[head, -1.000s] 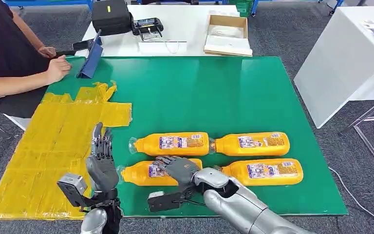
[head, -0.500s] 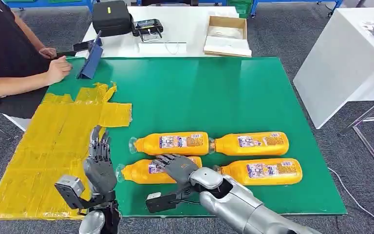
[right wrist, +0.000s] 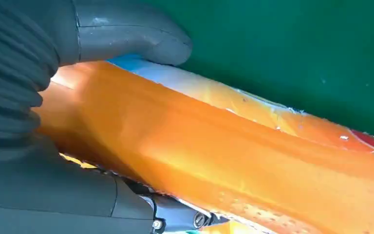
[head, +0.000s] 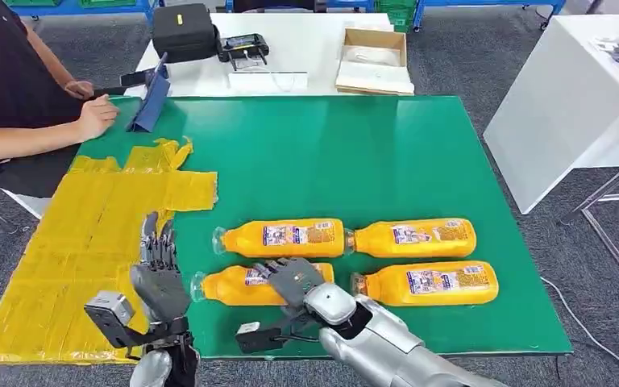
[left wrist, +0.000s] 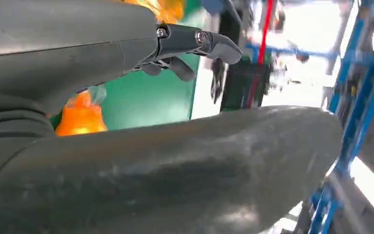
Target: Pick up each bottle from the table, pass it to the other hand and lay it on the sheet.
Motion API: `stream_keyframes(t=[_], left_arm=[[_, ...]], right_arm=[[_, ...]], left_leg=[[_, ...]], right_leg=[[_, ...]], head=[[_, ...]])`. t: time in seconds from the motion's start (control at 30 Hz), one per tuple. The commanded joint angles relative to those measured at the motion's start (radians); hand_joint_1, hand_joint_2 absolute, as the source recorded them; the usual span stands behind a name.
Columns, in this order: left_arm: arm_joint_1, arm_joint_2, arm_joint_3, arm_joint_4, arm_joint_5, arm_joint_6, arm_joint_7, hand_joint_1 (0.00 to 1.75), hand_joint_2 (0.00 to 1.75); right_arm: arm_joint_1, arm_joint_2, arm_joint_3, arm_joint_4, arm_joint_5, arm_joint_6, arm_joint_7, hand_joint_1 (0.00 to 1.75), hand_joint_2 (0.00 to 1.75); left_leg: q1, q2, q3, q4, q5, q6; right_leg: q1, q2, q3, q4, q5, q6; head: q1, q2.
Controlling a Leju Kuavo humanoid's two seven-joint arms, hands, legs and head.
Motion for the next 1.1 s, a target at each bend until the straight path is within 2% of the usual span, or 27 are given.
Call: stream_keyframes(t=[0.03, 0.13, 0.27, 0.47, 0.5, 0.57, 0.6, 0.67, 0.7, 0.73, 0.83, 0.87, 1.1], left_arm=[[0.001, -0.008, 0.100, -0.009, 0.201, 0.108, 0.003, 0.00, 0.00], [-0.002, -0.008, 0.114, -0.030, 0.285, 0.192, 0.005, 0.00, 0.00], [-0.010, -0.008, 0.115, -0.035, 0.295, 0.196, 0.008, 0.00, 0.00], [-0.020, -0.008, 0.121, -0.007, 0.320, 0.185, 0.003, 0.00, 0.00], [-0.028, -0.008, 0.116, -0.004, 0.341, 0.200, 0.016, 0.00, 1.75], [-0.055, -0.008, 0.105, 0.038, 0.346, 0.204, 0.030, 0.00, 1.75], [-0.071, -0.008, 0.102, 0.068, 0.347, 0.203, 0.026, 0.00, 1.75], [-0.076, -0.008, 0.107, 0.086, 0.348, 0.193, 0.021, 0.00, 1.75], [-0.075, -0.008, 0.111, 0.090, 0.348, 0.187, 0.020, 0.00, 1.75], [-0.074, -0.008, 0.114, 0.093, 0.348, 0.186, 0.020, 0.00, 1.75], [-0.062, -0.008, 0.118, 0.084, 0.359, 0.156, 0.014, 0.00, 1.75], [-0.055, -0.008, 0.115, 0.078, 0.361, 0.119, 0.014, 0.00, 1.75], [-0.060, -0.008, 0.116, 0.112, 0.360, 0.037, 0.022, 0.00, 1.75]], right_arm=[[0.097, 0.042, -0.029, 0.168, 0.030, 0.002, 0.046, 1.75, 1.75], [0.100, 0.073, -0.051, 0.183, 0.066, -0.020, 0.100, 1.75, 1.75], [0.095, 0.088, -0.102, 0.185, 0.067, -0.053, 0.132, 1.75, 1.75], [0.104, 0.085, -0.213, 0.174, 0.002, -0.123, 0.075, 1.75, 1.75], [0.107, 0.091, -0.263, 0.156, -0.056, -0.129, 0.026, 1.75, 1.75], [0.116, 0.082, -0.354, 0.139, -0.198, -0.103, -0.083, 1.75, 1.75], [0.138, 0.075, -0.411, 0.110, -0.279, -0.135, -0.167, 1.75, 1.75], [0.173, 0.070, -0.454, 0.047, -0.338, -0.195, -0.253, 1.75, 1.75], [0.194, 0.063, -0.465, 0.004, -0.358, -0.206, -0.272, 1.75, 1.75], [0.206, 0.056, -0.464, -0.028, -0.358, -0.225, -0.280, 1.75, 1.75], [0.274, 0.037, -0.486, -0.168, -0.383, -0.268, -0.325, 1.75, 1.75], [0.283, 0.030, -0.484, -0.191, -0.383, -0.260, -0.324, 1.75, 1.75], [0.326, 0.031, -0.482, -0.222, -0.365, -0.279, -0.365, 1.75, 1.75]], left_leg=[[0.001, -0.004, 0.003, -0.003, 0.001, -0.001], [0.001, -0.004, 0.005, -0.002, 0.001, -0.001], [0.001, -0.003, 0.006, -0.002, 0.000, -0.002], [0.001, -0.005, 0.006, -0.002, 0.001, -0.002], [0.000, -0.005, 0.007, -0.002, 0.001, -0.002], [0.001, -0.005, 0.006, -0.002, 0.001, -0.002], [0.001, -0.008, 0.005, -0.002, 0.001, -0.002], [0.001, -0.007, 0.007, -0.003, 0.002, -0.001], [0.001, -0.007, 0.007, -0.003, 0.002, -0.001], [0.000, -0.001, 0.012, -0.002, -0.001, -0.002], [0.001, -0.002, 0.009, -0.004, 0.000, -0.003], [0.000, -0.001, 0.009, -0.003, 0.000, -0.003], [0.000, 0.000, 0.004, -0.001, 0.000, -0.001]], right_leg=[[0.001, -0.001, 0.004, -0.003, 0.000, -0.001], [0.001, -0.001, 0.004, -0.002, 0.000, -0.001], [0.001, 0.000, 0.000, -0.002, 0.000, -0.002], [0.001, -0.002, -0.003, -0.002, 0.000, -0.002], [0.001, -0.002, -0.002, -0.002, 0.000, -0.002], [0.001, -0.002, -0.003, -0.002, 0.000, -0.002], [0.001, -0.004, -0.003, -0.002, 0.000, -0.002], [0.001, -0.004, -0.001, -0.003, 0.000, -0.002], [0.001, -0.003, -0.002, -0.004, 0.001, -0.002], [0.001, 0.000, 0.001, -0.002, -0.001, -0.002], [0.001, 0.000, 0.000, -0.004, 0.001, -0.002], [0.001, 0.000, 0.008, -0.003, 0.000, -0.002], [0.001, 0.001, 0.004, -0.001, 0.000, -0.001]], head=[[0.000, 0.000], [0.000, 0.000], [0.000, 0.000], [0.000, 0.000], [0.000, 0.000], [0.000, 0.000], [0.000, 0.000], [0.000, 0.000], [0.000, 0.000], [0.000, 0.000], [0.000, 0.000], [0.000, 0.000], [0.000, 0.000]])
